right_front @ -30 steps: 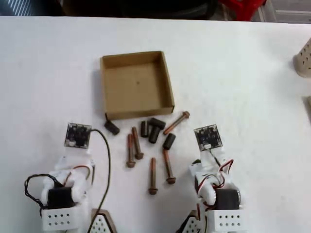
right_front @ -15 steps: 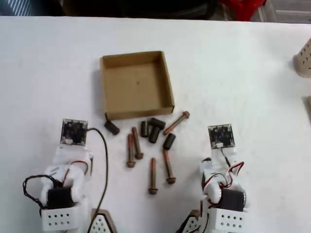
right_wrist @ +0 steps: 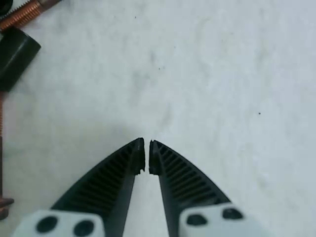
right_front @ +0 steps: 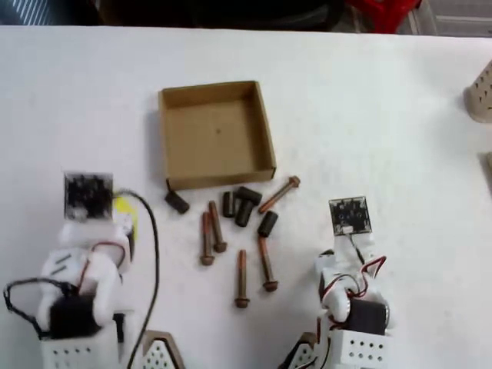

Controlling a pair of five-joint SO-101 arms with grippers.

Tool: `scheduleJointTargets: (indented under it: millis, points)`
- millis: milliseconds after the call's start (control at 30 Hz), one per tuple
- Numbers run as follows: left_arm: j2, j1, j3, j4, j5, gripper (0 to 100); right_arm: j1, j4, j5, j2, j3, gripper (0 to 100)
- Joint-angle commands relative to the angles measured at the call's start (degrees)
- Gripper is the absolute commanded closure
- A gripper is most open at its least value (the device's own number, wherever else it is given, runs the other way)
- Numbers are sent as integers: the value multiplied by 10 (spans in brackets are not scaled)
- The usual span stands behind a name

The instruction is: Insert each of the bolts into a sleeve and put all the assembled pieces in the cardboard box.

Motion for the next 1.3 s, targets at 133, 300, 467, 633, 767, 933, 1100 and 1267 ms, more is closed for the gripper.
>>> scheduleJointTargets:
  millis: [133,300,467,633,767,933,1100,1267]
  points:
    - [310,20,-69,-12,90,819,9,3,11,-6,-5,981]
    - [366,22,-25,-96,90,819,9,1,130,-6,-5,981]
    - [371,40,-19,-113,133,817,9,-22,156,-5,-10,981]
    - [372,17,-20,-123,150,816,-3,-41,157,-2,-69,981]
    - [372,-32,-20,-147,150,816,-35,-47,139,46,-127,950]
    - [372,-29,-16,-156,148,816,-65,-118,67,250,-197,915]
    - [372,-13,-6,-156,148,815,-98,-138,-25,473,-335,922]
    - [372,-10,-4,-156,148,815,-165,-87,-138,672,-487,918]
